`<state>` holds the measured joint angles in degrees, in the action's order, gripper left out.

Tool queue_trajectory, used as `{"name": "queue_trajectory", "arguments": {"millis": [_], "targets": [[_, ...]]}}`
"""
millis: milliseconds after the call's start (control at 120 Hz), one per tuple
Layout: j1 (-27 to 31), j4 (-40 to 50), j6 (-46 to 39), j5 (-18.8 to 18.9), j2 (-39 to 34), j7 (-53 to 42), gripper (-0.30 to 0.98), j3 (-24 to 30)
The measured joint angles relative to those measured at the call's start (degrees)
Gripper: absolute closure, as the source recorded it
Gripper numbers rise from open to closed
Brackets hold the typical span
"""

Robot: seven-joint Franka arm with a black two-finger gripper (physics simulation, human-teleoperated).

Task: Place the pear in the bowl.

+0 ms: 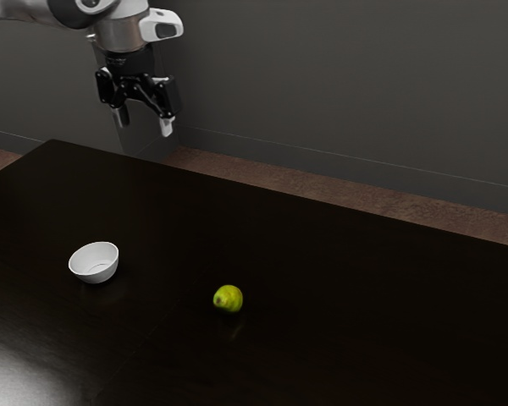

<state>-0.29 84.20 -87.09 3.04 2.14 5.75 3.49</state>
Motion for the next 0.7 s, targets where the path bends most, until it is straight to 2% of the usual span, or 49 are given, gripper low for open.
{"name": "queue_trajectory", "arguments": {"millis": [175,542,700], "targets": [[-1.25,-0.52,-0.83,0.16,1.37,0.24,0.00,0.25],[-10.37,-1.44,-9.41,0.45,16.26,0.57,0.00,0.74],[-11.09,-0.62,-11.27,0.45,20.12,0.71,0.00,0.41]]}}
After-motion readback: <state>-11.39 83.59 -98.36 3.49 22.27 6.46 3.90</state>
